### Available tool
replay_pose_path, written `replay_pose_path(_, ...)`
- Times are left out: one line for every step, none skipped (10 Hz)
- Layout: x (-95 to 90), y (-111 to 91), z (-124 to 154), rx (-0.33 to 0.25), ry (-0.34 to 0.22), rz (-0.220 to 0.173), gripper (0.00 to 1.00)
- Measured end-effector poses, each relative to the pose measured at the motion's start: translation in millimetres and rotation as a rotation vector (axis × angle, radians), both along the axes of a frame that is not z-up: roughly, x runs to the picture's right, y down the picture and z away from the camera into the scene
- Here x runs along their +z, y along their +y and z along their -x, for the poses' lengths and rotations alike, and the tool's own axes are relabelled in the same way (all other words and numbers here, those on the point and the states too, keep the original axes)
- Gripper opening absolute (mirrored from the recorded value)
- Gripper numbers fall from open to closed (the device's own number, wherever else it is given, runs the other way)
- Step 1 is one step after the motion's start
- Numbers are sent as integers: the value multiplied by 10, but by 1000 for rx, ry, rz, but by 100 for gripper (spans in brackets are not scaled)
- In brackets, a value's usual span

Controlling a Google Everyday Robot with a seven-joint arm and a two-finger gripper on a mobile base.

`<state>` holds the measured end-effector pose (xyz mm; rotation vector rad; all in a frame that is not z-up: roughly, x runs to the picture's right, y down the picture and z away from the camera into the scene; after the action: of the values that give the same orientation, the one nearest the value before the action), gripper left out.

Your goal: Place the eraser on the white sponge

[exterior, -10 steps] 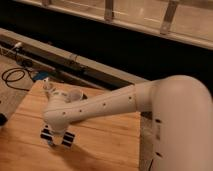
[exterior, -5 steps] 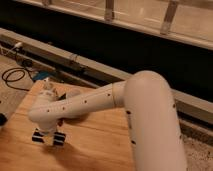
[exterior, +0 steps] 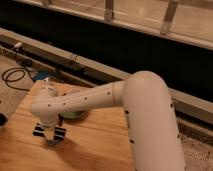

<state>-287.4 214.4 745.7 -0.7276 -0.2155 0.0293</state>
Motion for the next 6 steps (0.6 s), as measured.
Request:
replay_pose_path(36, -4, 20, 4, -10, 6, 0)
replay_pose_path(63, 5, 23, 5, -15, 10, 0)
replay_pose_path(65, 2, 19, 7, -14, 10, 3)
replay_pose_path(66, -7, 11, 9, -13, 9, 10)
replay_pose_path(64, -1, 20, 7, -15, 9, 19)
replay_pose_path(63, 1, 23, 6, -15, 9, 30)
